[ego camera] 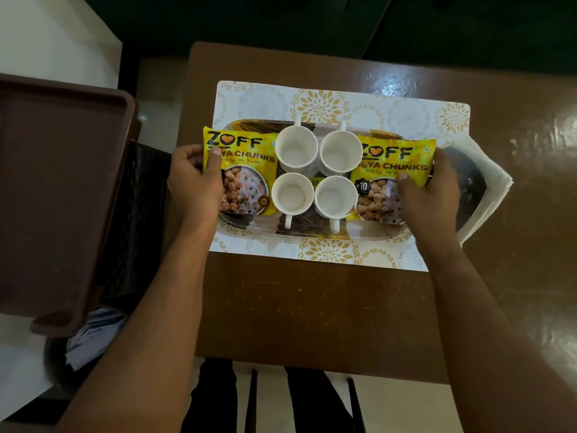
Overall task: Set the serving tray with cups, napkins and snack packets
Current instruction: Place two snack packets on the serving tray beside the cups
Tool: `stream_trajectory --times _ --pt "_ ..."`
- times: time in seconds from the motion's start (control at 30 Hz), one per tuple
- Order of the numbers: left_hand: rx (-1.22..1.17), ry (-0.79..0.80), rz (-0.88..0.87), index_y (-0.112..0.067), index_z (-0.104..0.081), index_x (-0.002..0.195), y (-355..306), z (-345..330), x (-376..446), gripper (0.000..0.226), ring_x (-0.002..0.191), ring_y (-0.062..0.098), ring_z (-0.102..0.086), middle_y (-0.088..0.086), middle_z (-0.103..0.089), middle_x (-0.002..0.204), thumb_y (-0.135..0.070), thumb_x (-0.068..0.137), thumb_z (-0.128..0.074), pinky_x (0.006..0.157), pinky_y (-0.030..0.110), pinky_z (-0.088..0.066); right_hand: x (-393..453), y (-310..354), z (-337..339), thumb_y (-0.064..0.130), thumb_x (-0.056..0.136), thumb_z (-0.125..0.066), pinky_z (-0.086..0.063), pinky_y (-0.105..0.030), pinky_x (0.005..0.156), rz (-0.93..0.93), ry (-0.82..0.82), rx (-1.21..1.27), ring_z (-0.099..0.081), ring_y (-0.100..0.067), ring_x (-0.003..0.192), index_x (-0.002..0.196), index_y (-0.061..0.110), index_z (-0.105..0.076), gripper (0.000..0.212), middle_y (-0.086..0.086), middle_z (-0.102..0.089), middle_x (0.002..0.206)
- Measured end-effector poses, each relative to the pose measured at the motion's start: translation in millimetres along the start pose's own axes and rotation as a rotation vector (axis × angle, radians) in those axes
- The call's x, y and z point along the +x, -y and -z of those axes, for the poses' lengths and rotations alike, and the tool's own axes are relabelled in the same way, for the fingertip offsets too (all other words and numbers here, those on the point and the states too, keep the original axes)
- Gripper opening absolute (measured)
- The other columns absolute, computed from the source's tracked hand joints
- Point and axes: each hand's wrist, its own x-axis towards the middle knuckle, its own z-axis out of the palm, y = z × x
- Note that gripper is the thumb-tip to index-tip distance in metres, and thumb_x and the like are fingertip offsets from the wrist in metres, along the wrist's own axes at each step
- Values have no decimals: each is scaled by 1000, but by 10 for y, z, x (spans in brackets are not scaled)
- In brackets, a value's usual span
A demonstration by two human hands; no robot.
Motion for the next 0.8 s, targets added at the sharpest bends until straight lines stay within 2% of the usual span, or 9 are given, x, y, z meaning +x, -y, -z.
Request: stream_trajectory --times 0.07,0.13,0.23,0.3,0.4,0.5,0.57,0.67,0.8 --pt "20 6 -17 -12 -65 124 9 12 -13 34 86 3 -61 -15 -62 96 -35 98 -70 89 36 -57 4 -21 -22 13 95 -64 -46 -47 109 2 -11 -51 -53 -33 130 139 10 -53 45 -15 -59 135" --pt "48 25 -37 -12 -65 125 17 21 -16 35 98 12 -65 -4 -68 109 -35 99 -70 95 40 -58 7 -39 -46 13 96 -66 -42 -40 106 14 -24 -122 -48 -34 132 142 5 -49 50 -19 -57 137" --pt "113 61 -61 -11 -63 129 7 26 -22 38 113 20 -66 9 -67 128 -36 101 -68 102 44 -56 2 -45 -58 16 96 -68 -38 -41 111 25 -17 -194 -42 -35 138 151 1 -41 63 -22 -49 145" --pt "147 45 -97 -10 -61 134 -35 42 -79 43 118 21 -64 11 -61 135 -35 101 -67 104 39 -54 -37 -27 -57 18 96 -70 -37 -41 114 40 -35 -191 -41 -38 139 154 1 -37 69 -24 -45 146" --pt "169 -74 -261 -7 -59 136 -130 82 -291 44 123 22 -59 12 -55 137 -33 100 -66 100 32 -52 -207 60 -96 25 93 -72 -34 -37 110 145 -215 -212 -44 -40 133 148 1 -48 65 -24 -50 140" --pt "167 -16 -425 -6 -62 130 -197 41 -616 42 117 24 -61 12 -61 128 -34 99 -67 93 34 -53 -443 187 -203 33 91 -71 -36 -29 106 322 -351 -205 -54 -39 122 134 0 -62 55 -22 -61 128" --pt "182 96 -503 -2 -61 131 -167 -37 -830 47 121 30 -60 16 -62 129 -29 94 -73 98 38 -52 -582 227 -296 33 91 -73 -39 -33 108 412 -306 -186 -57 -38 120 130 -3 -63 54 -22 -63 125" --pt "236 236 -535 2 -56 137 -75 -130 -1056 61 129 33 -54 19 -57 135 -25 87 -79 108 42 -47 -782 218 -435 35 87 -77 -44 -42 108 464 -162 -200 -55 -37 127 136 -5 -58 65 -23 -60 133" --pt "229 297 -534 1 -53 139 -1 -165 -1142 67 132 29 -52 17 -56 137 -24 84 -79 111 33 -44 -889 165 -519 41 83 -76 -33 -24 114 483 -61 -217 -52 -31 130 136 -2 -56 71 -17 -59 135"
